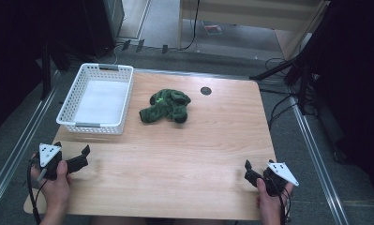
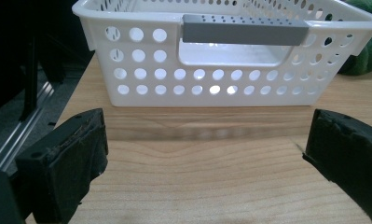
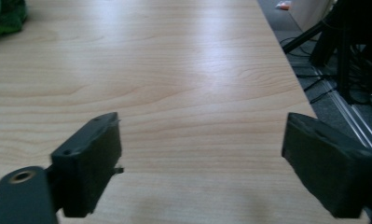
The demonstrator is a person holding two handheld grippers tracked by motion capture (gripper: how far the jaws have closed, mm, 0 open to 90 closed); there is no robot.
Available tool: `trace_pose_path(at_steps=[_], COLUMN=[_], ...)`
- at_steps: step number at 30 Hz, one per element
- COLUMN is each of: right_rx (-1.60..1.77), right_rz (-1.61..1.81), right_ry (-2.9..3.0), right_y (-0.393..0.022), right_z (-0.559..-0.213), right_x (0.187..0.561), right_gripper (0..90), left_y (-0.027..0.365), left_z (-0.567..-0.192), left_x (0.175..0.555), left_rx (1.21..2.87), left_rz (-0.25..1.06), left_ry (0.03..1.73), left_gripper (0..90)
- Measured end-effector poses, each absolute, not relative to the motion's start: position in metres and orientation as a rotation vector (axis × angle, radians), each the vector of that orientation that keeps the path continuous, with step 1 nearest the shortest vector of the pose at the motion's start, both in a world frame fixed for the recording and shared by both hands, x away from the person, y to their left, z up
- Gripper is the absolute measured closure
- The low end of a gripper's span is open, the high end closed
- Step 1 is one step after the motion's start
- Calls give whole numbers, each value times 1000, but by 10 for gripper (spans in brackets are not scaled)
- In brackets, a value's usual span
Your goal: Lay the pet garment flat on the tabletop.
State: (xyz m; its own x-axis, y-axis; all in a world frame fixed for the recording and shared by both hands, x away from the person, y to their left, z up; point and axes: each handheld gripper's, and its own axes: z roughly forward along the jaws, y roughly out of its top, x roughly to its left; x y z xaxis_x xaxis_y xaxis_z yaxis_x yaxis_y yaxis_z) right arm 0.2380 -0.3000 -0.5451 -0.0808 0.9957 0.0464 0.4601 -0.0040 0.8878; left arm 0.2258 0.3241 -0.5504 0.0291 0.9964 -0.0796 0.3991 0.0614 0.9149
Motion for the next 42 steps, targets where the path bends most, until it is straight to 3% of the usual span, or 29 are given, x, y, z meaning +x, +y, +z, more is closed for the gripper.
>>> trace_pose_path(at_steps=[8,15,23,28,31,32,33,42], right_rx=[1527,1433,1259,1154,1153,1175,1186,1199], right_rz=[1075,1184,1282,1263,1246,1233,1225,1106], right_ry=[1612,1745,1894,1952,1969,1985,1992,2033], right_y=[-296,-253,-162,-128,-105,-93,-89,-42], right_z=[-538,-506,-471,-465,-466,-469,-470,-484], right_x=[233,246,293,315,340,355,361,421], right_gripper=[136,128,111,102,76,7,0,0], left_y=[323,324,324,324,325,325,325,326], left_z=[-550,-550,-550,-550,-551,-550,-551,-551], left_x=[225,224,224,225,225,225,225,225], left_rx=[1469,1461,1463,1470,1465,1465,1463,1455], left_rz=[900,890,885,874,872,869,867,855], left_ry=[1491,1489,1489,1491,1486,1488,1489,1490], left_gripper=[0,0,0,0,0,0,0,0])
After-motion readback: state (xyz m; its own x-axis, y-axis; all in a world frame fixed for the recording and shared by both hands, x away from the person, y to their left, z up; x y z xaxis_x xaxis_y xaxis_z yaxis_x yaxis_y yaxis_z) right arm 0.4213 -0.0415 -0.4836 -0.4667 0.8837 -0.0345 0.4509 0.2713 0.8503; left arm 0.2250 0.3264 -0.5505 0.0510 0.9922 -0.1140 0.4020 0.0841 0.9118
